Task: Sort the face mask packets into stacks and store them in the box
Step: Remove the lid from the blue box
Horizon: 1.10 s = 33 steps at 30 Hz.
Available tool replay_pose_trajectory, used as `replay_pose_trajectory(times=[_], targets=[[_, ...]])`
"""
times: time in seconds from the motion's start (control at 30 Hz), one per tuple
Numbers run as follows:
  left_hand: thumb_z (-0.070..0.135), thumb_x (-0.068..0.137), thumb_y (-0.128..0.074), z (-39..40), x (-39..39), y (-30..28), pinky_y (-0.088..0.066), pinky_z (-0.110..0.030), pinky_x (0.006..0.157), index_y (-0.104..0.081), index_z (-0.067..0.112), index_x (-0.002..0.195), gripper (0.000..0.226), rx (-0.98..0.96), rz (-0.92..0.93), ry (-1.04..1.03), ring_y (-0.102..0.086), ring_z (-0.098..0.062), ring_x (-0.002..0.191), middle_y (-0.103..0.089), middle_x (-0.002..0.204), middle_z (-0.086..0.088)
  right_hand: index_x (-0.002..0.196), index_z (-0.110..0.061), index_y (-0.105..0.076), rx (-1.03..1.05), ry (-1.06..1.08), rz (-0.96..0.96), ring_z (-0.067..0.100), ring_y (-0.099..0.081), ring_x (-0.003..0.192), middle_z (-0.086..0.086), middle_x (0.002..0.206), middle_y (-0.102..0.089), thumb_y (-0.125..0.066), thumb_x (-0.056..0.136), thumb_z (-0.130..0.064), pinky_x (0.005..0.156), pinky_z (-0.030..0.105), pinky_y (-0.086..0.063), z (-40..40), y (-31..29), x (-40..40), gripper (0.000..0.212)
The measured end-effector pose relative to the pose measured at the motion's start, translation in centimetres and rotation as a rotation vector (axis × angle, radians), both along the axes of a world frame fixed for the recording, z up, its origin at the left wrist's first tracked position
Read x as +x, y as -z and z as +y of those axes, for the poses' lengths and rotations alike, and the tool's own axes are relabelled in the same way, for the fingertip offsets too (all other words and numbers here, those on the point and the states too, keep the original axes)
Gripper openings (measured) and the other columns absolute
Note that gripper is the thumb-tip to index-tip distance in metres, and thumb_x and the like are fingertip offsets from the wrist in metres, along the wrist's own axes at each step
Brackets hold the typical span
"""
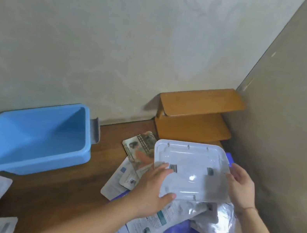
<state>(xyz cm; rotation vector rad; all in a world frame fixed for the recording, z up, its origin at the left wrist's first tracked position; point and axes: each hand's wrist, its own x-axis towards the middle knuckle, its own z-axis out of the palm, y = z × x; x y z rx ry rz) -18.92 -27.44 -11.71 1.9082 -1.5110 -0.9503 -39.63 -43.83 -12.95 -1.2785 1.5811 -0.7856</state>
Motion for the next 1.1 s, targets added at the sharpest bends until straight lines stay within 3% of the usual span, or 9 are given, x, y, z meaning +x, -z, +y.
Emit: replay_pose_trajectory(times=[0.13,0.27,0.4,0.5,0.6,0.73,0.83,1.0,1.1], targets=[[0.029,0.095,-0.058,-0.7,-0.6,-0.1,-0.013,-0.021,0.116,-0.025,0.031,0.149,0.064,-0.07,0.072,-0.006,0.004,0.003,0.147,0.001,0.159,0.022,0.13,-0.01,-0.056,0.055,0.009,0.108,0.022,-0.062,0.088,0.008,0.101,-0.069,-0.065,0.089,-0.013,0.086,0.038,-0.051,0.3,-0.7,-4.0,0.042],[0.027,0.094,-0.06,-2.0,-1.9,-1.1,-0.011,-0.002,0.107,-0.025,0.033,0.148,0.065,-0.199,0.111,0.211,0.0,0.011,0.144,-0.001,0.159,0.023,0.094,-0.013,-0.073,0.163,0.031,0.209,0.02,-0.062,0.071,0.004,0.084,-0.074,-0.065,0.082,0.001,0.064,0.034,-0.05,5.5,-0.8,-10.3,0.021],[0.039,0.095,-0.055,-3.0,-5.5,-0.5,-0.008,-0.009,0.113,-0.012,0.03,0.153,0.072,-0.117,0.189,0.294,-0.005,0.004,0.146,-0.005,0.161,0.016,0.085,-0.013,-0.068,0.236,0.295,0.321,0.027,-0.065,0.084,0.011,0.081,-0.07,-0.071,0.078,0.002,0.087,0.041,-0.049,12.6,-1.0,-16.3,0.017],[0.053,0.098,-0.04,-2.9,-8.0,1.8,0.001,-0.038,0.122,-0.008,0.024,0.156,0.072,-0.043,-0.256,0.538,0.002,-0.008,0.15,-0.004,0.164,0.011,0.089,-0.016,-0.07,0.255,0.456,0.379,0.028,-0.065,0.095,0.015,0.087,-0.069,-0.072,0.079,-0.002,0.093,0.04,-0.043,16.7,-0.9,-19.7,0.017],[0.069,0.092,-0.026,-2.3,-9.5,3.7,0.02,-0.059,0.112,-0.01,0.025,0.156,0.08,-0.052,-0.646,0.784,0.019,-0.018,0.149,0.004,0.165,0.007,0.09,-0.027,-0.071,0.218,0.437,0.466,0.027,-0.062,0.095,0.012,0.091,-0.068,-0.067,0.083,-0.007,0.091,0.04,-0.043,17.6,-0.8,-21.6,0.021],[0.075,0.089,-0.019,-1.6,-9.2,4.5,0.024,-0.065,0.106,-0.026,0.025,0.153,0.081,-0.168,-0.784,0.856,0.017,-0.026,0.149,-0.007,0.165,0.0,0.11,-0.014,-0.072,0.136,0.272,0.601,0.033,-0.062,0.103,0.013,0.105,-0.071,-0.062,0.087,-0.003,0.091,0.038,-0.042,15.6,0.4,-22.2,0.027],[0.069,0.092,-0.021,-0.8,-9.0,4.6,0.024,-0.067,0.105,-0.034,0.025,0.15,0.075,-0.226,-0.858,0.951,0.017,-0.031,0.148,-0.011,0.164,-0.002,0.11,-0.006,-0.07,0.024,0.179,0.657,0.036,-0.061,0.102,0.017,0.103,-0.069,-0.059,0.089,-0.001,0.086,0.034,-0.04,13.3,1.7,-20.9,0.024],[0.063,0.096,-0.028,1.3,-9.9,4.1,0.039,-0.061,0.096,-0.025,0.022,0.153,0.07,-0.157,-0.873,0.988,0.03,-0.029,0.143,0.004,0.165,0.0,0.105,-0.007,-0.072,0.053,0.101,0.671,0.033,-0.055,0.081,0.01,0.084,-0.059,-0.058,0.088,-0.005,0.076,0.036,-0.042,11.6,3.9,-18.6,0.023],[0.062,0.098,-0.025,2.0,-9.4,3.5,0.039,-0.06,0.096,-0.018,0.022,0.155,0.07,-0.108,-0.886,0.946,0.029,-0.029,0.145,0.007,0.165,-0.001,0.11,-0.011,-0.07,0.063,0.124,0.73,0.035,-0.054,0.088,0.012,0.091,-0.059,-0.052,0.088,-0.015,0.078,0.038,-0.043,11.9,3.9,-18.3,0.029]])
